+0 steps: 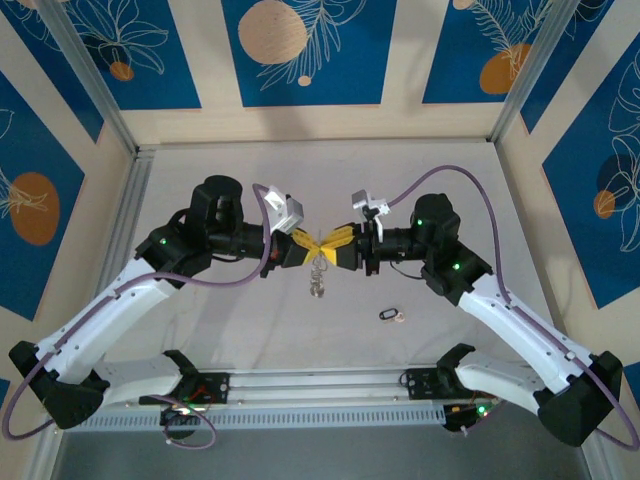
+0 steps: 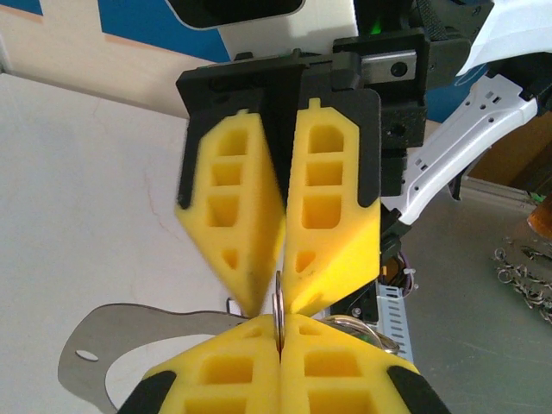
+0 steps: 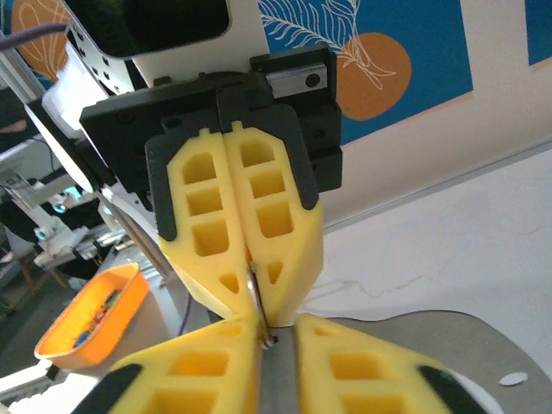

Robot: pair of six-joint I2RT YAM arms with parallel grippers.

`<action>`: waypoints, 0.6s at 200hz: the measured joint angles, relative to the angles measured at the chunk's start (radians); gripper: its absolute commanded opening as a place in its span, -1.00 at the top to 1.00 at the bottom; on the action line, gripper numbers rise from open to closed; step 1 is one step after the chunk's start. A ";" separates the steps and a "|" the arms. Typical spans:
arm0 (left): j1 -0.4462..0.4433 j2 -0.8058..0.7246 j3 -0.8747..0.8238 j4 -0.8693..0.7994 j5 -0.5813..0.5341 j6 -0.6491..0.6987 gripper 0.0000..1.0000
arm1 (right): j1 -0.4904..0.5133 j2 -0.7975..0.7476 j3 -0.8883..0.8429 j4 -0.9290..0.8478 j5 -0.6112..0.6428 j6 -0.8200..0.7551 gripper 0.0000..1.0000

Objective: Put the keys on the keyring

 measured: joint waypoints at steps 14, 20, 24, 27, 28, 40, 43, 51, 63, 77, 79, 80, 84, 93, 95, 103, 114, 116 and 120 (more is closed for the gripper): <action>0.001 0.000 0.000 -0.001 -0.002 -0.001 1.00 | 0.002 0.000 0.001 0.000 -0.002 -0.003 1.00; 0.001 0.000 0.000 0.000 -0.002 -0.001 1.00 | 0.001 0.000 0.002 -0.002 -0.002 -0.004 1.00; 0.001 0.000 0.000 0.000 -0.002 -0.001 1.00 | 0.002 0.000 0.003 -0.004 0.000 -0.009 1.00; 0.001 0.000 0.000 0.000 -0.002 -0.001 1.00 | 0.002 0.000 0.004 -0.006 0.002 -0.006 1.00; 0.001 0.000 0.000 0.000 -0.002 -0.001 1.00 | 0.001 0.000 0.004 -0.007 0.002 -0.007 1.00; 0.001 0.000 0.000 0.000 -0.003 -0.005 1.00 | 0.001 0.003 0.014 -0.025 0.002 -0.010 1.00; 0.001 0.000 0.000 0.000 -0.003 -0.004 1.00 | 0.001 0.005 0.021 -0.034 0.002 -0.010 1.00; 0.002 0.000 0.000 0.003 -0.004 -0.008 1.00 | 0.001 0.015 0.043 -0.064 0.001 -0.017 1.00; 0.006 -0.001 0.000 0.010 -0.008 -0.011 1.00 | 0.001 0.033 0.080 -0.112 0.001 -0.027 1.00; 0.008 -0.003 0.000 0.012 -0.015 -0.011 1.00 | 0.000 0.044 0.109 -0.156 0.002 -0.040 1.00; 0.008 -0.003 0.000 0.012 -0.017 -0.012 0.97 | 0.000 0.044 0.111 -0.163 0.003 -0.043 1.00; 0.008 -0.003 0.000 0.012 -0.017 -0.011 0.96 | 0.000 0.044 0.112 -0.165 0.003 -0.044 1.00; 0.008 -0.003 0.000 0.012 -0.019 -0.012 0.87 | 0.000 0.044 0.115 -0.174 0.006 -0.046 1.00; 0.008 -0.003 0.000 0.012 -0.024 -0.011 0.64 | 0.000 0.042 0.120 -0.192 0.015 -0.055 1.00; 0.008 -0.003 0.000 0.012 -0.026 -0.013 0.58 | 0.000 0.042 0.121 -0.196 0.018 -0.056 1.00; 0.005 -0.003 0.000 0.011 -0.033 -0.017 0.39 | 0.003 0.042 0.128 -0.214 0.029 -0.065 1.00; 0.004 -0.003 0.000 0.011 -0.045 -0.016 0.21 | 0.006 0.039 0.138 -0.241 0.053 -0.082 1.00; 0.004 -0.003 0.000 0.010 -0.047 -0.018 0.19 | 0.007 0.039 0.140 -0.249 0.056 -0.086 1.00; 0.004 -0.005 0.000 0.010 -0.054 -0.012 0.15 | 0.008 0.037 0.144 -0.261 0.064 -0.094 1.00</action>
